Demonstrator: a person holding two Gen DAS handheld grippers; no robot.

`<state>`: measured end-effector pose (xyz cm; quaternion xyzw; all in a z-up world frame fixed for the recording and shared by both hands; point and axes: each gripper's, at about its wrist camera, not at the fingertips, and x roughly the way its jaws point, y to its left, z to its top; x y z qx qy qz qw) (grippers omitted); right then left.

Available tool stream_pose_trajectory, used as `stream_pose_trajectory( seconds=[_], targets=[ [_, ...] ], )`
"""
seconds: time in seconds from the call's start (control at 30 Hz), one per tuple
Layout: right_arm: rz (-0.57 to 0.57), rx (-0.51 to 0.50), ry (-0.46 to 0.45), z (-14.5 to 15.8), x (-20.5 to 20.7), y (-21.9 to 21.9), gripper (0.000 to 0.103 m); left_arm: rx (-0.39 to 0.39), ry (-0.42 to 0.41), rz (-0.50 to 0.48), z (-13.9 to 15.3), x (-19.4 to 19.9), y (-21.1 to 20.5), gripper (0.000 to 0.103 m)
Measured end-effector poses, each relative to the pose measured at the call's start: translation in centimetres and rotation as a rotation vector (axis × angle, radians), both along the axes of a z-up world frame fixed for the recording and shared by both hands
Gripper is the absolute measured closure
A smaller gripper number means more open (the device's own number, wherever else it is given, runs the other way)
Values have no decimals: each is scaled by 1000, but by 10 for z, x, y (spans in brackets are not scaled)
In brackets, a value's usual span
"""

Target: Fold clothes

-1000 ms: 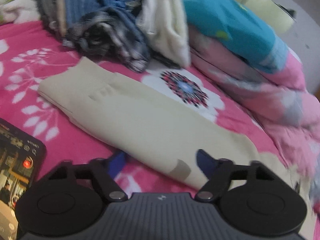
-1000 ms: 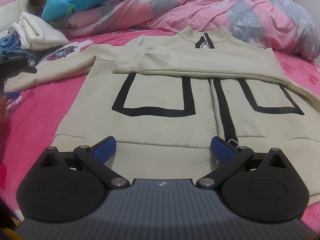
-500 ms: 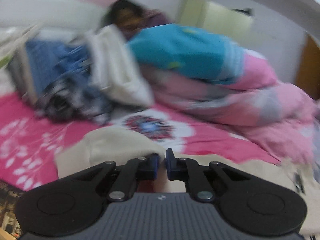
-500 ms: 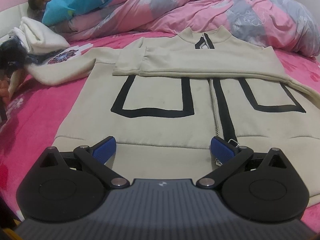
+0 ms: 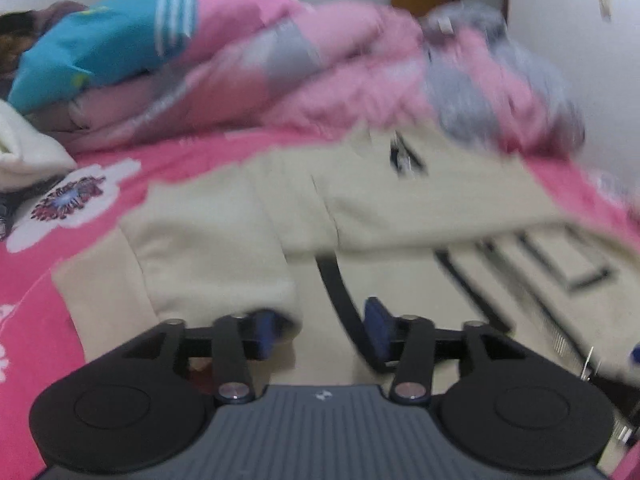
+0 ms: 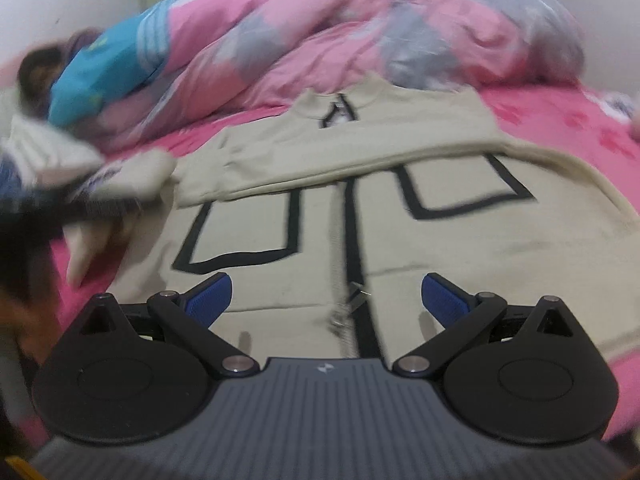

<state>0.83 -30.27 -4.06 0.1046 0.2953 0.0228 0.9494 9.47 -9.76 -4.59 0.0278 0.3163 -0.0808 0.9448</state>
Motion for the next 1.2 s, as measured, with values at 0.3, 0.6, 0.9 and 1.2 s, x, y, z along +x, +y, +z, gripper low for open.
stream_pose_trajectory(
  seconds=[0.3, 0.6, 0.9, 1.2],
  targets=[
    [-32, 82, -24, -10, -13, -17, 2, 20, 80, 20, 13, -21, 3, 12],
    [88, 10, -79, 2, -5, 12, 2, -15, 138, 129, 25, -24, 39, 12],
    [249, -133, -87, 8, 23, 66, 6, -40, 159, 200, 22, -22, 69, 12],
    [328, -177, -32, -13, 40, 105, 10, -57, 190, 238, 13, -18, 87, 12]
  ],
)
